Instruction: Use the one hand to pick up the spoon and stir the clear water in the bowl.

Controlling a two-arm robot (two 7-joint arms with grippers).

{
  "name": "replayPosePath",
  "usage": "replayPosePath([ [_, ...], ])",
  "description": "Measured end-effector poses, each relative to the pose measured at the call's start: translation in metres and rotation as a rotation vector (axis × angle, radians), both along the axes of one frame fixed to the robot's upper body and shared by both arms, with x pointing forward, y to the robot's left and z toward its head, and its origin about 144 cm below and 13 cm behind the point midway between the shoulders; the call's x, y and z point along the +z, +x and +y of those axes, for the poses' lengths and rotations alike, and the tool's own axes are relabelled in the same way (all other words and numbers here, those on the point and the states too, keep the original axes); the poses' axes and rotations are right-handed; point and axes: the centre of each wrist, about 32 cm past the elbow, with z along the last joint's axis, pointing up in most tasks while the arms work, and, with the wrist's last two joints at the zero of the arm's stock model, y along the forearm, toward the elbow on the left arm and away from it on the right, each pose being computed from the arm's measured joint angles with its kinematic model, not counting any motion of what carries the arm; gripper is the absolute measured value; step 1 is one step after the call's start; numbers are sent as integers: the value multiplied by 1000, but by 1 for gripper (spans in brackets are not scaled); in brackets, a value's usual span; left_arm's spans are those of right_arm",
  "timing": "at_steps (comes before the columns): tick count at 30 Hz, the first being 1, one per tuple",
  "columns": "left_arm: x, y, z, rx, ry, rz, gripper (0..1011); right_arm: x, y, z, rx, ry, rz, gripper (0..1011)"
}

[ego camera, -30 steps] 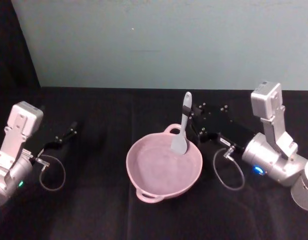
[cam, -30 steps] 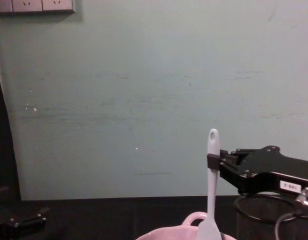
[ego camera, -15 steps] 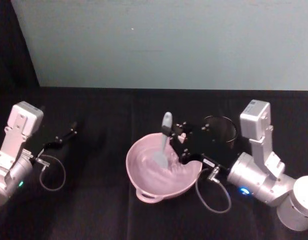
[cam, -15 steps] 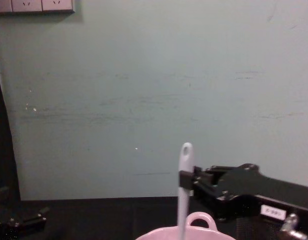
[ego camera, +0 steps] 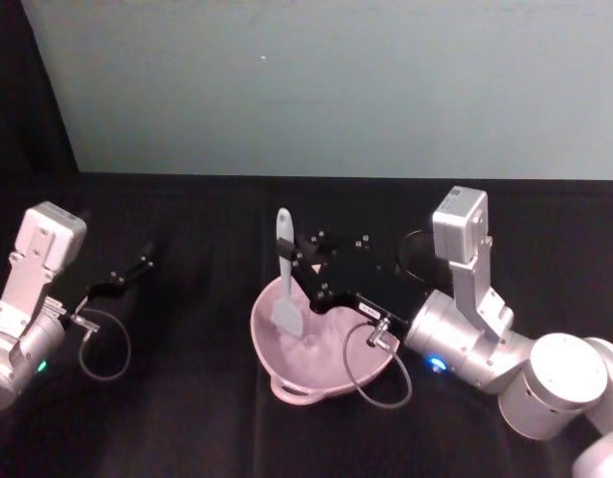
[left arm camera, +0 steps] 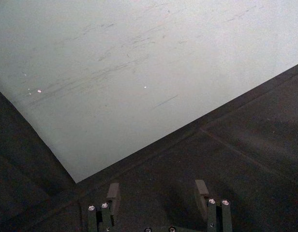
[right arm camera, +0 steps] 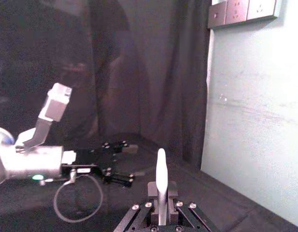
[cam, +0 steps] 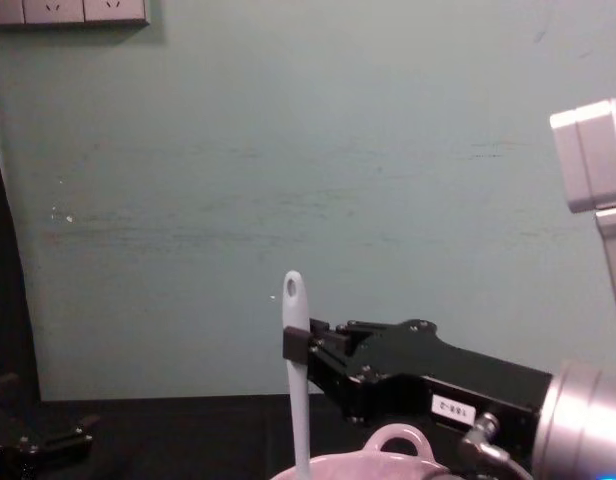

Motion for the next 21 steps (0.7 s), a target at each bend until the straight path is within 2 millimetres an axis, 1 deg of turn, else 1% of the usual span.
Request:
replayPosePath([
  [6,0,0,0,0,0,0,1005,-1,18,0,-30,12,-8,114],
  [10,0,0,0,0,0,0,1005,1,27,-8,-68,12,-17,114],
  [16,0,0,0,0,0,0,1005,6,30,-22,-120,1,-34,114],
  [21,0,0,0,0,0,0,1005,9,25,-37,-169,-14,-46,114],
])
